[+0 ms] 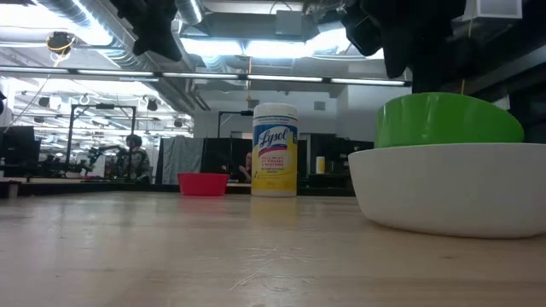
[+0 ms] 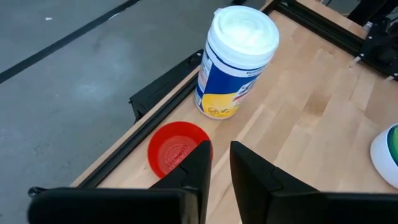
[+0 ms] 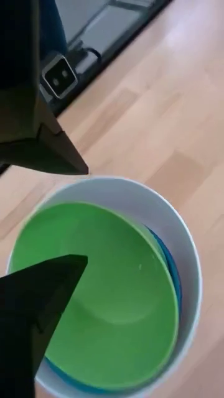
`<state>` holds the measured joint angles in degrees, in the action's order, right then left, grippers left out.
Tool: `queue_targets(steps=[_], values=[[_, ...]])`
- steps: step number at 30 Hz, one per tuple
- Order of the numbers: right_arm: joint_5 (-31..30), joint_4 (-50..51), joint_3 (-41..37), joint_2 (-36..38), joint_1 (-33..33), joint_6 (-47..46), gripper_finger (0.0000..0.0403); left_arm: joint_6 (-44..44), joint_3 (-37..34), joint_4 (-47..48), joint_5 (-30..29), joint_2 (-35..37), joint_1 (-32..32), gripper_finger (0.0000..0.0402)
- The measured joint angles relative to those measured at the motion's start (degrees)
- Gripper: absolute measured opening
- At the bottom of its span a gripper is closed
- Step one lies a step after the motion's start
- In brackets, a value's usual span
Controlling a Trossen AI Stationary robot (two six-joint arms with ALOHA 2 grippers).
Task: Nest bowls inside each other
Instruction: Stack the green bowl on top of the stacked bowls
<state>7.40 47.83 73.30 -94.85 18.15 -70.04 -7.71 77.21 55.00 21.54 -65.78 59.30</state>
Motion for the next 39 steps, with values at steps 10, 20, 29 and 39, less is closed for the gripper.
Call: queue_targets(steps=[10,20,29,39], values=[[2.5,8.7,0.0,-3.3,0.0,-0.6,0.0156,0.0,0.0,0.0,0.2,0.0,0.4,0.0054],[1.6,8.1,0.0,-1.0,-1.4,0.0,0.0165,0.0,0.0,0.0,0.2,-0.4,0.4,0.0059],[-3.5,-3.8,0.0,2.2,-2.8,0.3,0.0198,-0.1,0.0,0.0,0.2,-0.4,0.4,0.0058],[0.9,-7.0,0.0,0.2,-3.7,1.7,0.0185,-0.1,0.0,0.0,0.2,-0.4,0.4,0.0056]])
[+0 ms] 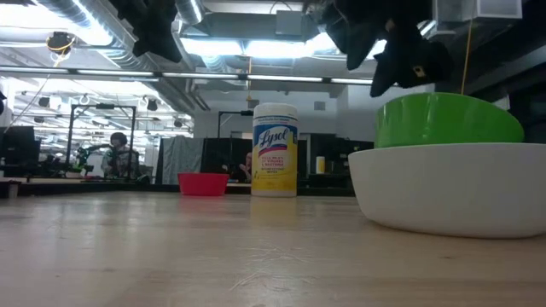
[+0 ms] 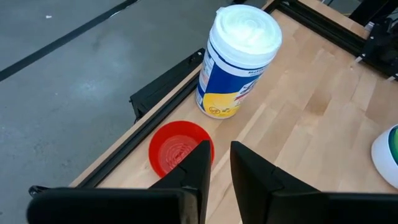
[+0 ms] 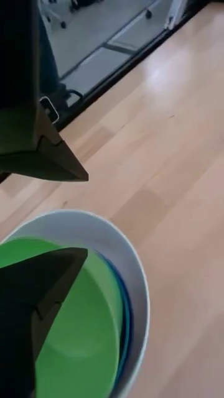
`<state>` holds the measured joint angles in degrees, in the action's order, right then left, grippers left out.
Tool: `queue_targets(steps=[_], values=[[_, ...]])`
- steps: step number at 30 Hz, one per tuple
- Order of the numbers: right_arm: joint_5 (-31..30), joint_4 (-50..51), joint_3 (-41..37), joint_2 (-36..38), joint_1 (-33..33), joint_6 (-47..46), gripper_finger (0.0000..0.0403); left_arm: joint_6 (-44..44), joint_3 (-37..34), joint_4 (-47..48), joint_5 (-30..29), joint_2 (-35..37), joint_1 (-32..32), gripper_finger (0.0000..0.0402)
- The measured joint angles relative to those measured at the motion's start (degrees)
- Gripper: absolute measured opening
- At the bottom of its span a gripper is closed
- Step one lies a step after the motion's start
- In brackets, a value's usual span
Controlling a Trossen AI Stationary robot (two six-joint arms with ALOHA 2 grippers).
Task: Nest bowls inside each other
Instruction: Stack the green bowl on top of the stacked bowls, then stack the red bowl on top of the stacked bowls
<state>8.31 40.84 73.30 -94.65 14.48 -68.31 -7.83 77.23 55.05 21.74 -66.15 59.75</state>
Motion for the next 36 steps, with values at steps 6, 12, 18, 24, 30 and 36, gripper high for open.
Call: queue_targets(steps=[6,12,18,24,30,36], values=[[4.4,1.8,0.0,-4.4,0.3,0.1,0.0191,-0.4,-3.5,-0.2,0.0,0.0,0.0,0.0058],[10.5,15.7,-0.1,-8.5,1.7,2.7,0.0174,-0.5,-11.1,-1.2,0.4,-0.1,0.0,0.0057],[3.8,2.9,0.1,-1.4,0.1,1.9,0.0163,-0.4,-12.9,-3.1,3.5,1.1,0.0,0.0057],[-4.9,-15.2,0.1,6.7,-4.3,4.3,0.0178,6.2,-12.9,-18.0,9.7,5.6,0.0,0.0050],[-9.5,-42.4,0.1,9.5,-10.7,17.0,0.0186,8.5,-12.8,-24.6,13.4,7.3,-0.1,0.0054],[-6.6,-52.4,0.1,9.6,-17.0,22.8,0.0174,-2.8,-12.9,-11.7,6.6,0.6,-0.6,0.0082]])
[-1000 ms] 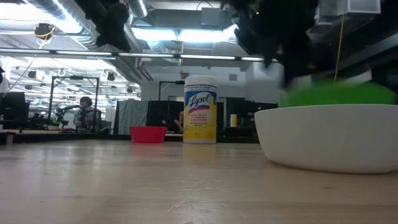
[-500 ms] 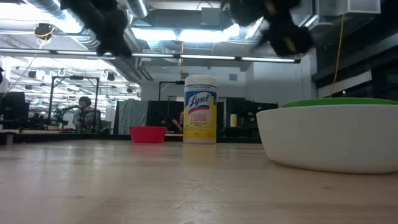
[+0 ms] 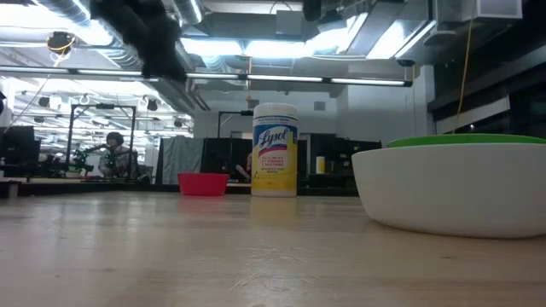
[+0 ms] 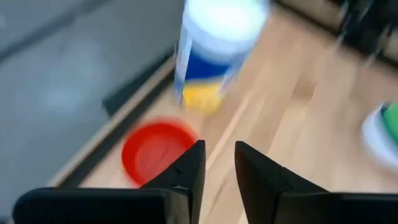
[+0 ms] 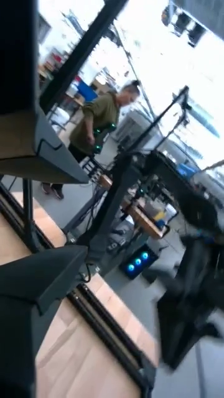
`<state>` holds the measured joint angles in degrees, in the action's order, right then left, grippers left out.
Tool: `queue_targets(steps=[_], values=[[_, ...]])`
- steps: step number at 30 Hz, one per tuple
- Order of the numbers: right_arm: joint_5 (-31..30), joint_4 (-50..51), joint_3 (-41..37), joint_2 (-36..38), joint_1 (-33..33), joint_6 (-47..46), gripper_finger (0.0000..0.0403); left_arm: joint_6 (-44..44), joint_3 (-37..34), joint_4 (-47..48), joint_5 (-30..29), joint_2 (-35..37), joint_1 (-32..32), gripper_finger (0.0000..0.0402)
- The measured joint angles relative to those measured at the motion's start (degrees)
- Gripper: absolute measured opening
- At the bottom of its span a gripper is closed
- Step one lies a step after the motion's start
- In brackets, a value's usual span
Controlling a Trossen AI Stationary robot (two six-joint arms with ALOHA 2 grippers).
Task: Nest bowls inside each other
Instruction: Stack the red bowl on top of the stacked bowls
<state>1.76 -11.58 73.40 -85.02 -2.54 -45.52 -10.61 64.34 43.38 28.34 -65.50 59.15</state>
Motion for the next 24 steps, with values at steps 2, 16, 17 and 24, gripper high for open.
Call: queue_targets(steps=[2,16,17,24], values=[[2.3,-1.0,0.0,0.3,-1.0,1.1,0.0167,-3.8,0.0,2.9,-0.4,-3.0,-0.6,0.0093],[11.8,7.0,8.1,0.9,-5.0,8.8,0.0172,-11.9,0.0,0.2,-6.3,-21.4,-8.3,0.0143],[12.8,7.4,8.4,0.9,-5.2,8.9,0.0174,-12.6,0.0,0.3,-7.2,-22.6,-8.9,0.0143],[16.5,7.9,8.7,0.9,-6.4,9.0,0.0183,-13.8,0.0,0.1,-10.9,-29.0,-11.3,0.0143]])
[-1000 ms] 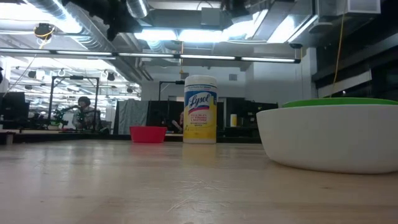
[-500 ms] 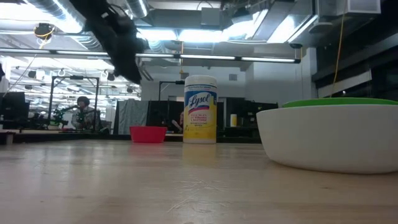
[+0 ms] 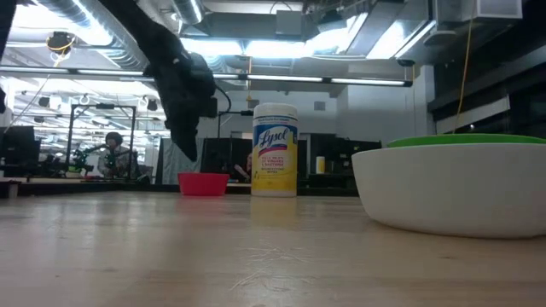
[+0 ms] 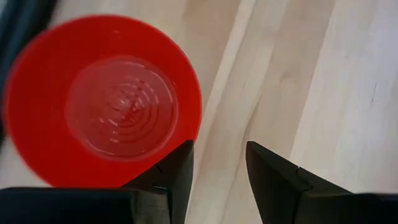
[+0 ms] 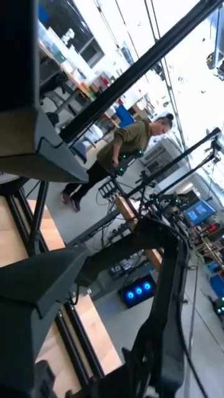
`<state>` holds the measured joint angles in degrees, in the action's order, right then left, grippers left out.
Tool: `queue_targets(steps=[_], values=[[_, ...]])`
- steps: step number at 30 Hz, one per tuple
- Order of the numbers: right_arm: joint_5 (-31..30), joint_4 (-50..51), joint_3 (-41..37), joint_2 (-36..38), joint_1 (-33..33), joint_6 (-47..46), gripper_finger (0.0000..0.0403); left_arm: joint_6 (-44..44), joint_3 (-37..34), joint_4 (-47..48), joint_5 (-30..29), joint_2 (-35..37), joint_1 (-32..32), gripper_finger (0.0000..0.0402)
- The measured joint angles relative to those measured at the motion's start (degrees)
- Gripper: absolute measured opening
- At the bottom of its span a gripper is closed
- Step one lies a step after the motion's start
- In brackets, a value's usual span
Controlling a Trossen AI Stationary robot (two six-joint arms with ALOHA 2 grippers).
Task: Nest bowls inside each other
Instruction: Stack the red bowl on top of the stacked bowls
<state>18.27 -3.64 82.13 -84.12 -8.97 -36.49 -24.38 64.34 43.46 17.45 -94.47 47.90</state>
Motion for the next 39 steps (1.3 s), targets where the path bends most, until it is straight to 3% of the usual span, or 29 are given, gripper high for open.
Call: queue_targets(steps=[8,31,39], values=[[2.4,0.2,0.0,0.0,-0.3,0.3,0.0173,0.0,0.0,-1.9,-2.0,-3.4,-0.2,0.0143],[5.2,0.3,0.0,0.0,-0.3,0.5,0.0177,0.6,-0.2,-3.2,-2.4,-3.7,-0.2,0.0143],[5.2,0.3,0.0,0.0,0.2,0.2,0.0167,0.5,-0.2,-2.0,-2.5,-8.4,-0.2,0.0143]])
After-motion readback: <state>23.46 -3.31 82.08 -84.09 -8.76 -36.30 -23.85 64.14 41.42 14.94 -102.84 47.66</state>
